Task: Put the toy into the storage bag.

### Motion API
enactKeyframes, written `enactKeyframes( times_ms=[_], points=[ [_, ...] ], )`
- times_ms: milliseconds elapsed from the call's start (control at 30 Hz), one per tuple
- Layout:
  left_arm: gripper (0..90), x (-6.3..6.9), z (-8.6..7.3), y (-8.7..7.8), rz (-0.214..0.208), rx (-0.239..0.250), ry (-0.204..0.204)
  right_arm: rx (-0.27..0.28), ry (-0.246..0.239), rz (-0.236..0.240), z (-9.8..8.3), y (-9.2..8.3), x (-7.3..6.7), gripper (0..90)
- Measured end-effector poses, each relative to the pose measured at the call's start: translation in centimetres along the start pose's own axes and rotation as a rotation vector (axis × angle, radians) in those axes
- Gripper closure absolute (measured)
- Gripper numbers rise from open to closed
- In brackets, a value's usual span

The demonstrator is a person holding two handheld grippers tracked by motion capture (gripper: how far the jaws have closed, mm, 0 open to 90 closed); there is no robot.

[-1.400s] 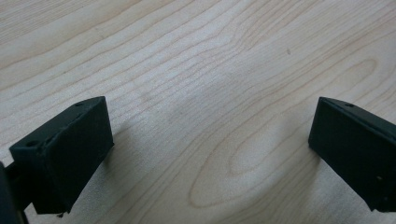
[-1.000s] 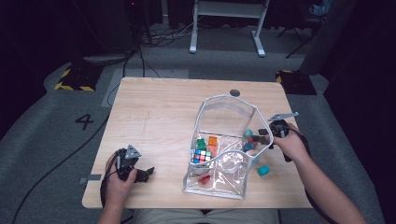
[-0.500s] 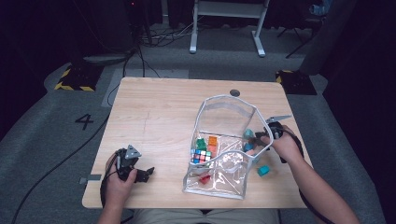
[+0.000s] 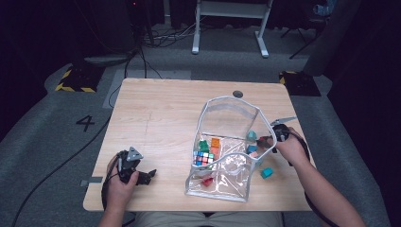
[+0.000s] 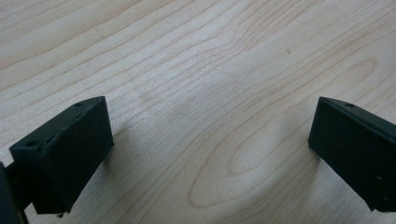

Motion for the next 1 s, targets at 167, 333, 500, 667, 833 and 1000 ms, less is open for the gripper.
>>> enactKeyframes(
  times_ms=[167,333,500,667,833,1000],
  points=[
    [0.0,0.0,0.0,0.0,0.0,-0.001,0.002,0.023,0.005,-0.001,0.7,-1.7,0.0,67.8],
    [0.0,0.0,0.0,0.0,0.0,0.0,0.0,0.058,-0.002,-0.001,1.8,-4.4,0.1,67.8],
    [0.0,0.0,0.0,0.0,0.0,-0.001,0.002,0.089,-0.004,-0.006,2.6,-6.7,0.3,67.8],
    [0.0,0.0,0.0,0.0,0.0,0.0,0.0,0.115,-0.008,-0.006,3.5,-8.8,0.2,67.8],
    [0.0,0.0,0.0,0.0,0.0,-0.001,0.002,0.149,-0.019,-0.006,4.5,-11.2,0.0,67.8],
    [0.0,0.0,0.0,0.0,0.0,0.001,0.001,0.168,-0.03,-0.012,5.3,-13.4,-0.1,67.9]
  ],
)
Point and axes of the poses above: each handheld gripper's, and its own axes: y roughly forward along the jaws, z roughly out of its top, x roughly to its right, the point moved 4 cm from there along y, roughly forward along the jaws, and after that the axes turned 2 degrees about -z, right-handed, at the moved point
